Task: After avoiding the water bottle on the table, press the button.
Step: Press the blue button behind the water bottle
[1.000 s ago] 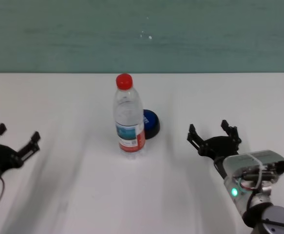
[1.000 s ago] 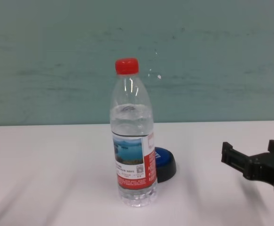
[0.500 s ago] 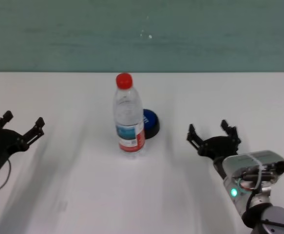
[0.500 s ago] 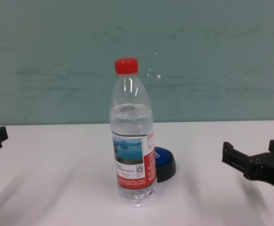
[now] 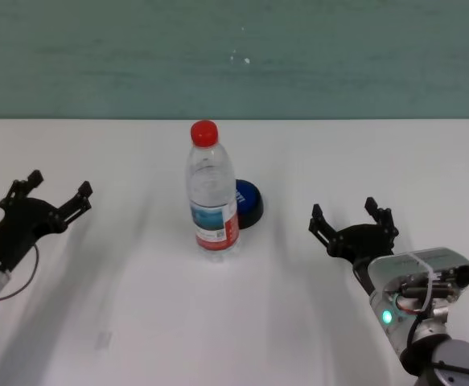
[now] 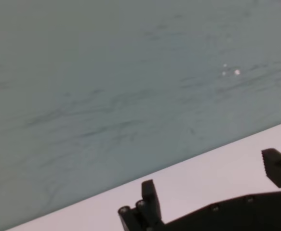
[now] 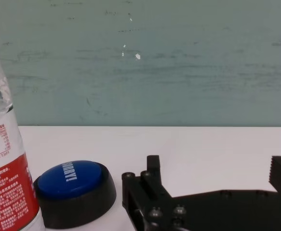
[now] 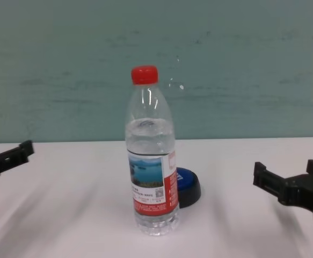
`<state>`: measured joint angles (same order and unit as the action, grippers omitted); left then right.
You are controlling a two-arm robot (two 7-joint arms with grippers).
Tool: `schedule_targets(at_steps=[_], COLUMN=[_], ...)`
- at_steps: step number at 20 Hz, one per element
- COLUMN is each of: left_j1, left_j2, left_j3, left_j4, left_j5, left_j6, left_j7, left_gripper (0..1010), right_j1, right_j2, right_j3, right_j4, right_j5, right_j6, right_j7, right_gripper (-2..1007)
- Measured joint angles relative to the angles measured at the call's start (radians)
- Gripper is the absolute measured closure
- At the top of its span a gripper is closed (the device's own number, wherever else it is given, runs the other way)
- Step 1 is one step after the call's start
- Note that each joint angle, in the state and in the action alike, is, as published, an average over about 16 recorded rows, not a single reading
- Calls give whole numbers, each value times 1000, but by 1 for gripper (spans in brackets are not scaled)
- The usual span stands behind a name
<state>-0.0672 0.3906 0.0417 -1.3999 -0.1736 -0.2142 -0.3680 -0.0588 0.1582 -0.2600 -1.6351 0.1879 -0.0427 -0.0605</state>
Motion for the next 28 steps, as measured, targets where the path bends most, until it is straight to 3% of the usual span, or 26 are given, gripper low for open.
schedule_targets(at_steps=[7, 16, 28], left_j1=[-93, -214, -333], left_j2=[-24, -70, -115], left_j3=[58, 133, 198], left_j4=[100, 240, 381], left_j5=[23, 80, 146], left_j6=[-26, -60, -104], left_j7=[-4, 11, 22], left_gripper=[10, 10, 10], right_j1=[0, 0, 0], right_j2=[0, 0, 0], right_j3=[0, 0, 0], right_j4=[0, 0, 0], right_j5=[0, 0, 0], right_j6=[0, 0, 0], right_j7=[0, 0, 0], right_gripper=[1, 1, 1])
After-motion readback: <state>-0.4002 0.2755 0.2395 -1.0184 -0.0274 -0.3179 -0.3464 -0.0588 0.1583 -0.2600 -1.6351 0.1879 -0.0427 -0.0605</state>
